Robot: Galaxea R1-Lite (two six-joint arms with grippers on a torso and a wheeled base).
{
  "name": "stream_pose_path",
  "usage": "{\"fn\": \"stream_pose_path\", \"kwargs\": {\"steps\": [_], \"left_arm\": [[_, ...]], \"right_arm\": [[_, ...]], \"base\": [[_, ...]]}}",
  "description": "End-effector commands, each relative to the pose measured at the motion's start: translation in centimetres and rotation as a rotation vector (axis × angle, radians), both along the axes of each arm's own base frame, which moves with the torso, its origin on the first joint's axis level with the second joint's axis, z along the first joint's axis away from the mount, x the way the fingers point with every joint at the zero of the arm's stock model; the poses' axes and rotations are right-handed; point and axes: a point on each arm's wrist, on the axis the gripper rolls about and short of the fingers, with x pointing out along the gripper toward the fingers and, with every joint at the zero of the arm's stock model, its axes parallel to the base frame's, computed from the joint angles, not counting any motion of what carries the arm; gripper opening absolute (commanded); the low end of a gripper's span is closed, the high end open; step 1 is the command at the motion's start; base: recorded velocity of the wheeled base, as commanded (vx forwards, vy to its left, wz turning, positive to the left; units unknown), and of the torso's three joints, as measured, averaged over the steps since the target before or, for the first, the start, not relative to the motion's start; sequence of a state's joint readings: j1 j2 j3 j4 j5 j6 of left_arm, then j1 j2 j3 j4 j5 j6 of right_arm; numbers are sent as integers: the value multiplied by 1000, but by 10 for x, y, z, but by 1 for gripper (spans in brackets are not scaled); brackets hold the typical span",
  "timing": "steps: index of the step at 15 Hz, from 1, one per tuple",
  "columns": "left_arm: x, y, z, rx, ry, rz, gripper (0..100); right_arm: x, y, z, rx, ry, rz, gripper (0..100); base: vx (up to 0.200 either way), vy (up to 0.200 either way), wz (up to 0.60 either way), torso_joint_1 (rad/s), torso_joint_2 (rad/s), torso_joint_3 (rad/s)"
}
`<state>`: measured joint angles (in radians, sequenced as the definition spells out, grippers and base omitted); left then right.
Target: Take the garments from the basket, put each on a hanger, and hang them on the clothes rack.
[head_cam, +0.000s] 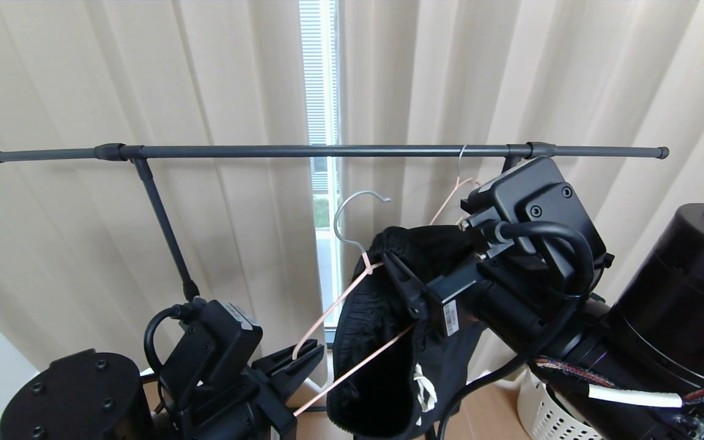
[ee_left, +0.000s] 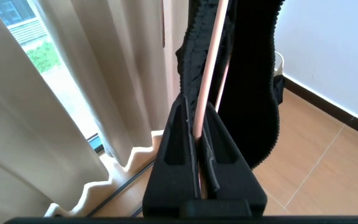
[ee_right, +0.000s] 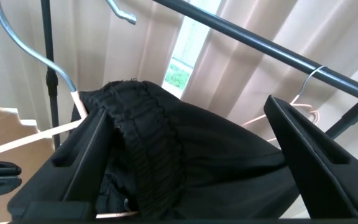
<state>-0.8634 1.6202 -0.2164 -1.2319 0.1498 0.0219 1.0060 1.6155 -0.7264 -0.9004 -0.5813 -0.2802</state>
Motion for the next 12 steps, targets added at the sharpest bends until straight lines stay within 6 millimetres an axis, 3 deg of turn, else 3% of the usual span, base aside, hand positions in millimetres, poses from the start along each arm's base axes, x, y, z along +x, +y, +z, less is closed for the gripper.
{"fn": "stream_pose_path", "kwargs": {"steps": [1,12], "left_arm": [[2,1,0,0,0,10,0],[6,2,3,-41,-21,25,0]], "right_arm": [[0,-1,1,2,-2,0,100],[-2,-1,-2,-14,7,5,100]], "base": [[0,0,0,0,0,0],[0,0,0,0,0,0]]}}
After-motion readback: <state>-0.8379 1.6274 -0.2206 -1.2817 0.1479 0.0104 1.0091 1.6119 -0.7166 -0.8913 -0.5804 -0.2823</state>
